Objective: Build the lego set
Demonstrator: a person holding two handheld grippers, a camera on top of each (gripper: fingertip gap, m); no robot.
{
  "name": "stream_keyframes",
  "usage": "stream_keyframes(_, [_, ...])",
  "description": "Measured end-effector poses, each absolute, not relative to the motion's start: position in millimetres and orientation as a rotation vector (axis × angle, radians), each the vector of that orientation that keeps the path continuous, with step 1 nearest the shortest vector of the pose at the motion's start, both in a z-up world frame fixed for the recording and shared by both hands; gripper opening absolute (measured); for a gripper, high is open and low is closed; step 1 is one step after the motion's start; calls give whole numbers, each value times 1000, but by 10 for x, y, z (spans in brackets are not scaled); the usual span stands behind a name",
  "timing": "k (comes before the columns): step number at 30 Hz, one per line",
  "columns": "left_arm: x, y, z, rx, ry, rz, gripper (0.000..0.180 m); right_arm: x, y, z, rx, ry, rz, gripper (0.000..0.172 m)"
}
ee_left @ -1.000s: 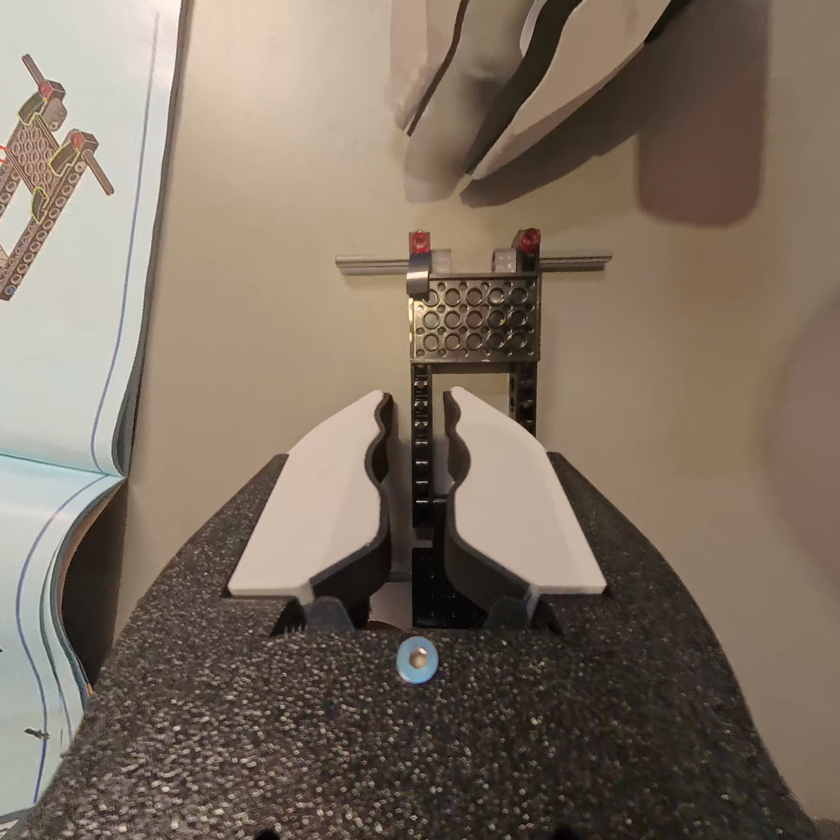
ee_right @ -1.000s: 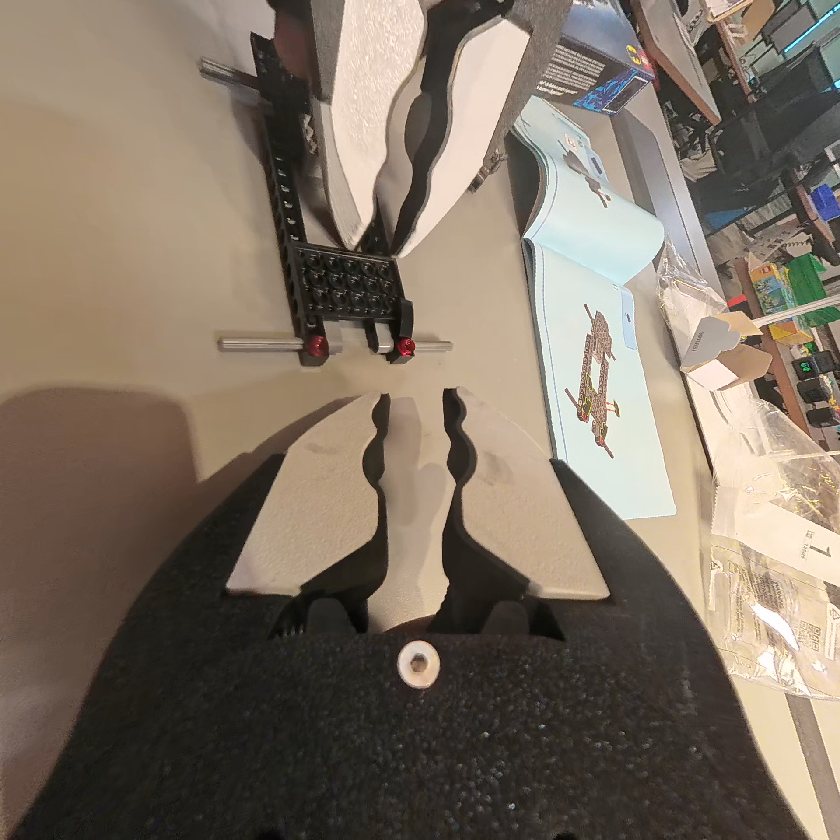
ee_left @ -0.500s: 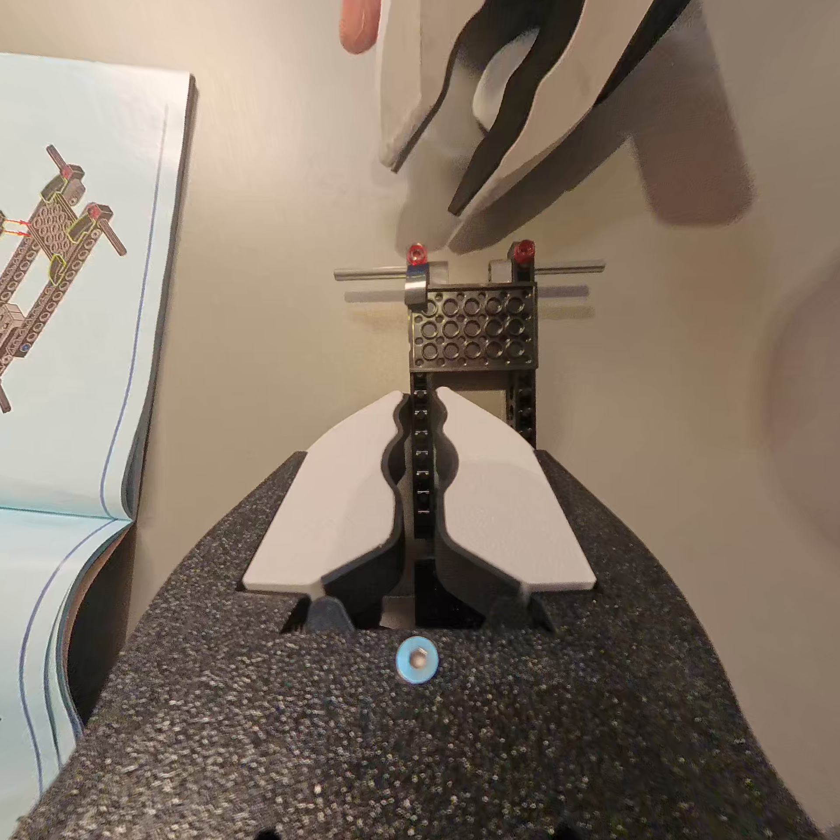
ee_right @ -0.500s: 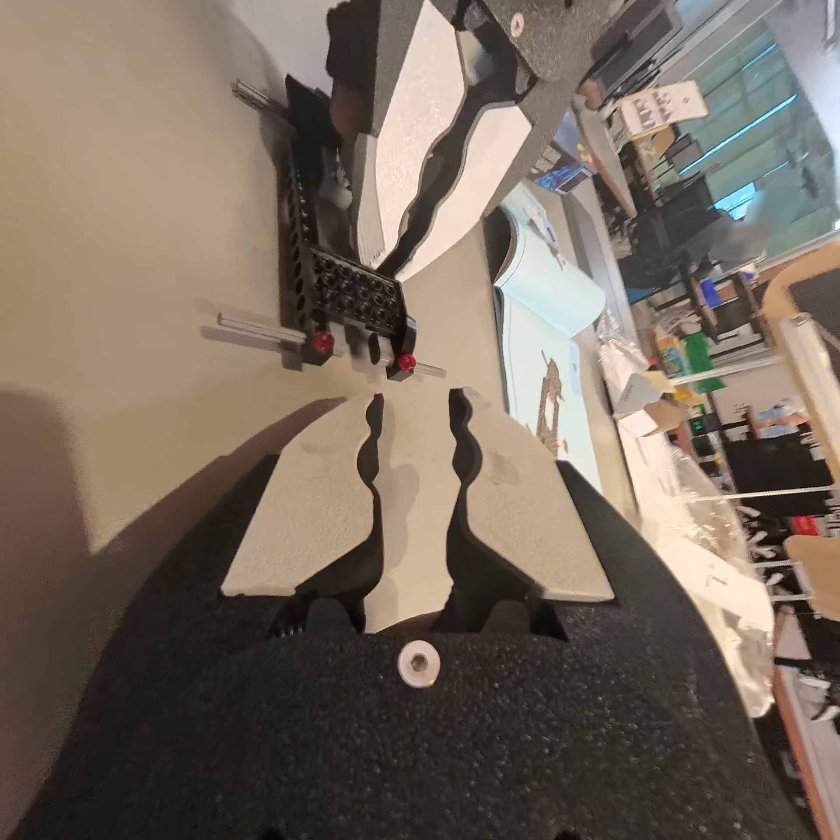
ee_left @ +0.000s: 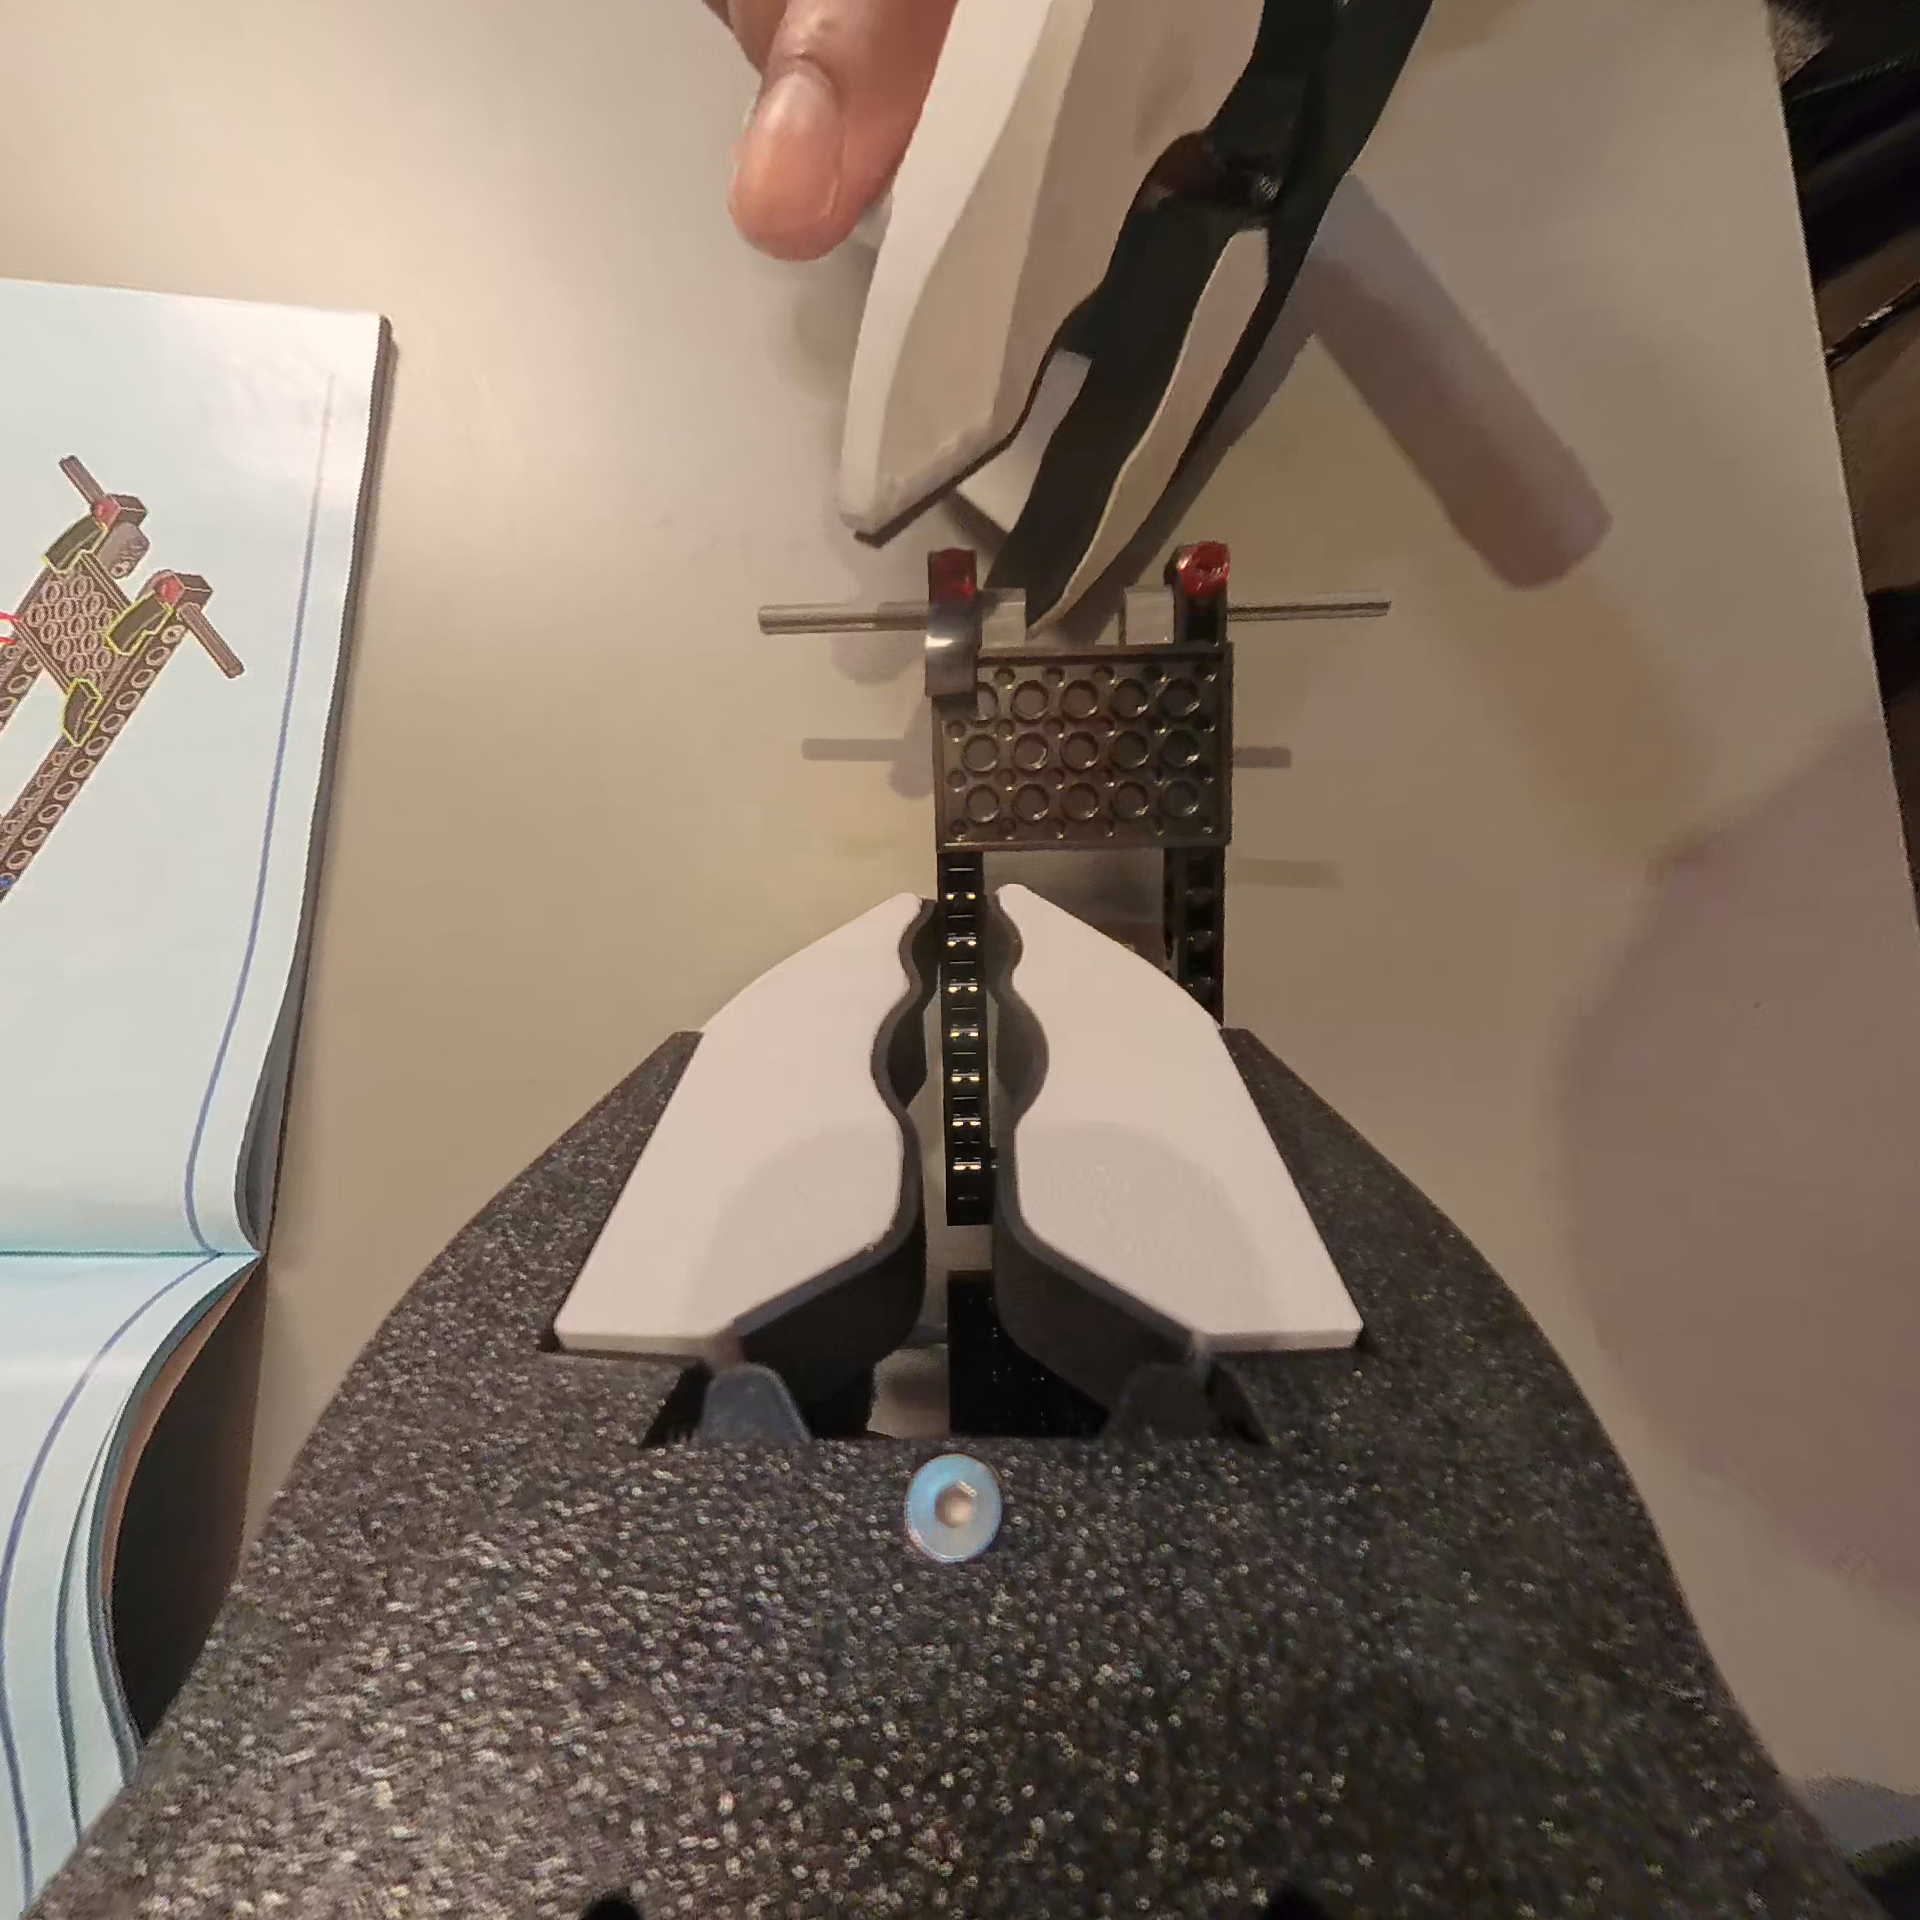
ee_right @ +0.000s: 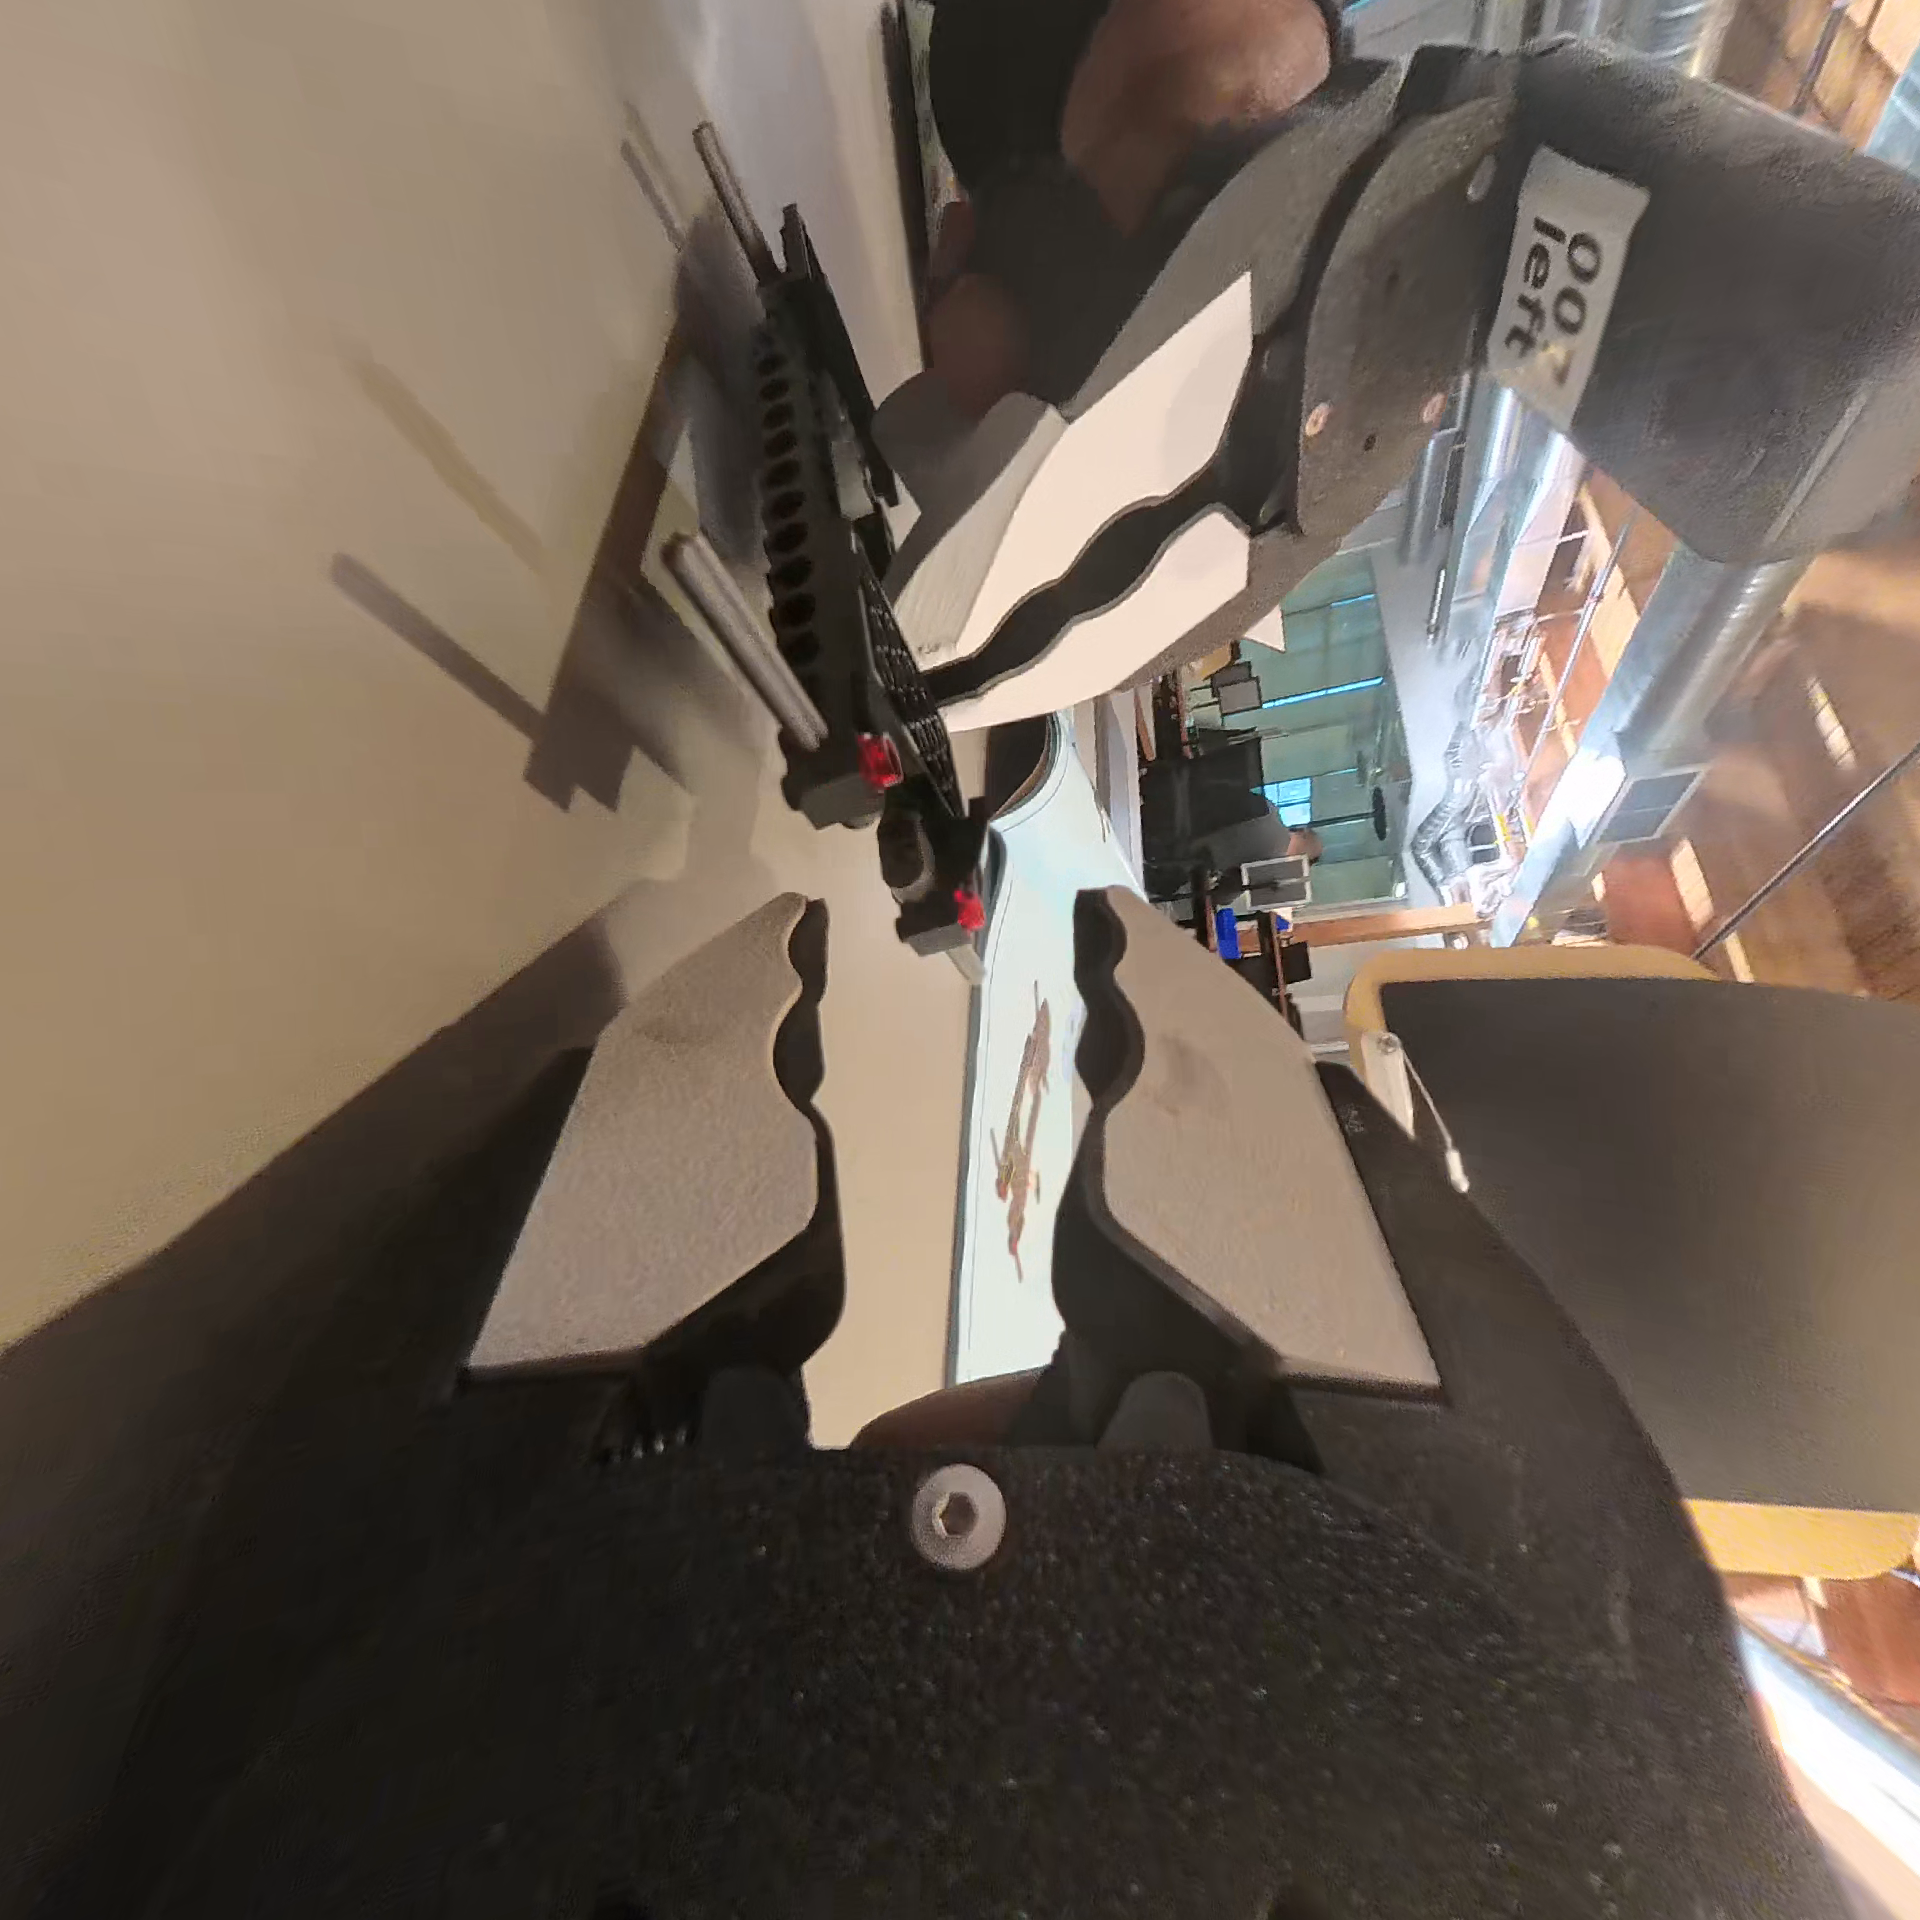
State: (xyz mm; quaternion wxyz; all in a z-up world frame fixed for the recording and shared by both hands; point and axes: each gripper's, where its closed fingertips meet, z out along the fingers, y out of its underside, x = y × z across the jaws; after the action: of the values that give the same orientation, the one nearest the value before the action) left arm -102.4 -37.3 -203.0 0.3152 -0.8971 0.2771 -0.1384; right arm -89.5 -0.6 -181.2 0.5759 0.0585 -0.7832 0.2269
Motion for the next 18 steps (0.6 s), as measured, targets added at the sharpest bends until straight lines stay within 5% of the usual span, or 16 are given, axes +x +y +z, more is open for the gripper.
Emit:
stream_keyframes(9, [-994,-426,-1969,-2342,750,-388,8,-928,-170,-1729,242,-1756,541,43])
stream_keyframes(18, [-937,-433,-1969,-2324,756,-453,8,-915,-205,-1769,298,-1747,526,19])
